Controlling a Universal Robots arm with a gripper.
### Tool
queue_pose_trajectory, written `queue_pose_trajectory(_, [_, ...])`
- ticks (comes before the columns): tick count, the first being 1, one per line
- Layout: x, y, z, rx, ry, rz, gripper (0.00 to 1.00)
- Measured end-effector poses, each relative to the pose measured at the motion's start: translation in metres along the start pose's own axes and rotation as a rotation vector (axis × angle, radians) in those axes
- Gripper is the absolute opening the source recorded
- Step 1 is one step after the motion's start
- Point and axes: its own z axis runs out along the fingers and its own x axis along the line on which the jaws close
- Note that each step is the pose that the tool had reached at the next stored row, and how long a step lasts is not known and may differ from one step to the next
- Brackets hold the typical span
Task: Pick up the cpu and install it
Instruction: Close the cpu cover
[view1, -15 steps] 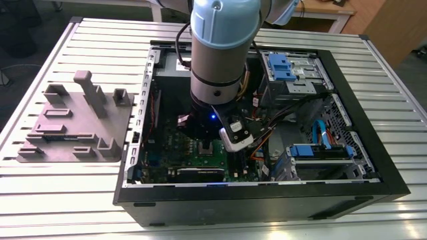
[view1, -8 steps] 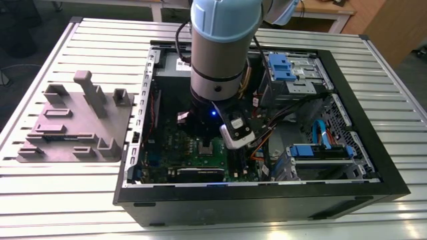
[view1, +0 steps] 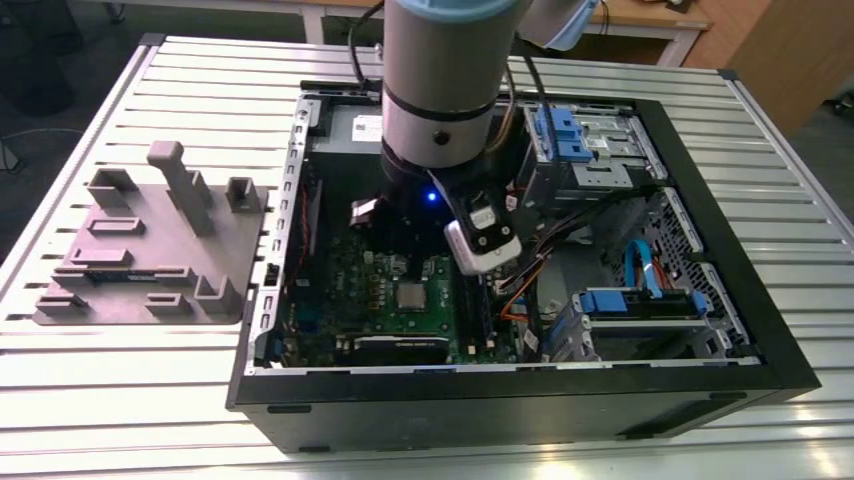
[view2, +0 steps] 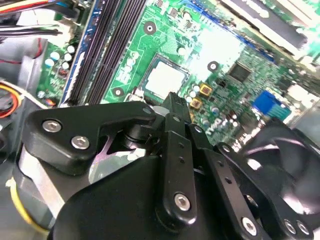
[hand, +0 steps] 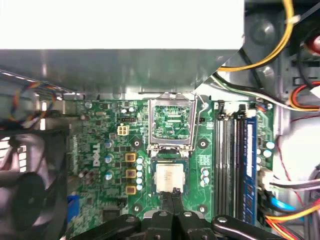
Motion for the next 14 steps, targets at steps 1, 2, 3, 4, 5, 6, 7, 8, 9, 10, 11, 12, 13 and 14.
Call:
queue_pose_trajectory(1, [0.0,0.0001,-0.0006,-0.0002,-0.0001,0.0,0.1])
queue_pose_trajectory(2, [0.0,0.0,-0.0005,-0.0002,-0.0001,0.0,0.1])
queue_pose_trajectory(3, [0.0,0.0,-0.0005,-0.0003,-0.0001,0.0,0.1])
queue_pose_trajectory(4, [0.0,0.0,-0.0006,-0.0002,-0.0001,0.0,0.1])
queue_pose_trajectory(5, [0.0,0.0,-0.0006,-0.0002,-0.0002,0.0,0.1])
queue_pose_trajectory(6, [0.0,0.0,-0.0006,-0.0002,-0.0001,-0.001,0.1])
queue_pose_trajectory(7, [0.0,-0.0001,-0.0006,0.0,-0.0001,-0.008,0.1])
queue_pose_trajectory(8, [0.0,-0.0001,-0.0006,0.0002,-0.0002,-0.019,0.1])
queue_pose_trajectory(9, [0.0,-0.0001,-0.0006,0.0003,-0.0002,-0.031,0.1])
queue_pose_trajectory(10, [0.0,-0.0001,-0.0006,0.0005,-0.0003,-0.042,0.1])
queue_pose_trajectory(11, [0.0,-0.0001,-0.0006,0.0006,-0.0004,-0.054,0.1])
queue_pose_trajectory(12, [0.0,-0.0001,-0.0006,0.0007,-0.0004,-0.065,0.1])
queue_pose_trajectory(13, [0.0,-0.0001,-0.0006,0.001,-0.0005,-0.076,0.1])
queue_pose_trajectory(14, [0.0,-0.0001,-0.0006,0.0011,-0.0005,-0.085,0.1])
